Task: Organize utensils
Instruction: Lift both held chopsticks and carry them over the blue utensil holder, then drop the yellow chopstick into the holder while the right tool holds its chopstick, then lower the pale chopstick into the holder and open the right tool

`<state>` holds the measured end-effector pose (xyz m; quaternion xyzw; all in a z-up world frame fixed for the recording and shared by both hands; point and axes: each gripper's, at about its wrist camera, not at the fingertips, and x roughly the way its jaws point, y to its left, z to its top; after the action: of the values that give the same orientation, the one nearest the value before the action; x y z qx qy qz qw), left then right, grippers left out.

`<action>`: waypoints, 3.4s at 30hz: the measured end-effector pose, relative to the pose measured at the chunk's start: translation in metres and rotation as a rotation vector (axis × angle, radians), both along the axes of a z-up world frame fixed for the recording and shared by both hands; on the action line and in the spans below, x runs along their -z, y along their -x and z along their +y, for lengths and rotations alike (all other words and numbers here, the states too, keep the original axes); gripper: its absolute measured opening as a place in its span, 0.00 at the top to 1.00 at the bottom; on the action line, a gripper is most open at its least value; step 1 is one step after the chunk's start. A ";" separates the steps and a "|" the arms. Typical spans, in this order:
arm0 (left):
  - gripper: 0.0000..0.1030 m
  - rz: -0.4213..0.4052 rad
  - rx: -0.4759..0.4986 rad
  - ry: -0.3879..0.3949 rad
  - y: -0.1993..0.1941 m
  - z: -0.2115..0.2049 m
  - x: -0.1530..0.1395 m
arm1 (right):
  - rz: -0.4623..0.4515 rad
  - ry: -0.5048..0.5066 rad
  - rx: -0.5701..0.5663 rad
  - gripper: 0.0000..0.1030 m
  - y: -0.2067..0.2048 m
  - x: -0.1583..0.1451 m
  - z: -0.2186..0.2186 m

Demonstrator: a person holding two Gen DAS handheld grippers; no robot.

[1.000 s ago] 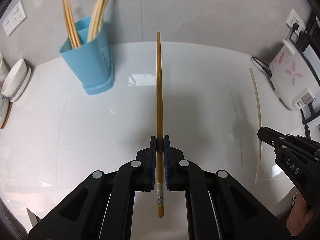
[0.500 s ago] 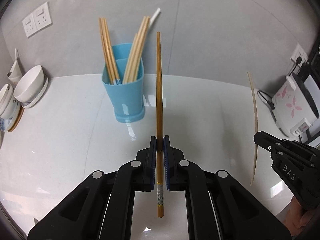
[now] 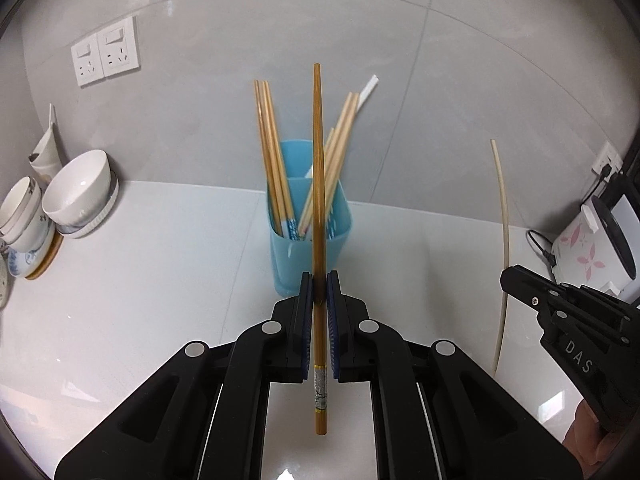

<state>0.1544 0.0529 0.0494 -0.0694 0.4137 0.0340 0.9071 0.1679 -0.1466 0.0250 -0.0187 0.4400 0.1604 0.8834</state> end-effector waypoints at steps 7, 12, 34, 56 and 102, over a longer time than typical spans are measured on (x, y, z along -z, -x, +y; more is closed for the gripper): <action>0.94 -0.066 -0.005 0.008 -0.017 0.020 -0.011 | -0.026 -0.020 -0.009 0.97 -0.020 -0.007 0.023; 0.94 -0.134 0.001 0.026 -0.030 0.031 -0.019 | -0.044 -0.032 -0.008 0.97 -0.034 -0.011 0.033; 0.94 -0.343 0.115 0.020 -0.103 0.036 0.013 | -0.027 -0.093 0.026 0.97 -0.088 0.013 0.050; 0.93 -0.242 0.168 -0.036 -0.122 0.022 0.069 | 0.009 -0.087 0.013 0.97 -0.098 0.032 0.057; 0.06 0.005 -0.067 -0.015 -0.080 0.126 0.060 | -0.052 -0.184 -0.128 0.97 -0.115 0.053 0.130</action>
<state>0.2342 0.1785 -0.0101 -0.0760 0.4131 0.0675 0.9050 0.2824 -0.0161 -0.0278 0.0305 0.3984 0.2555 0.8804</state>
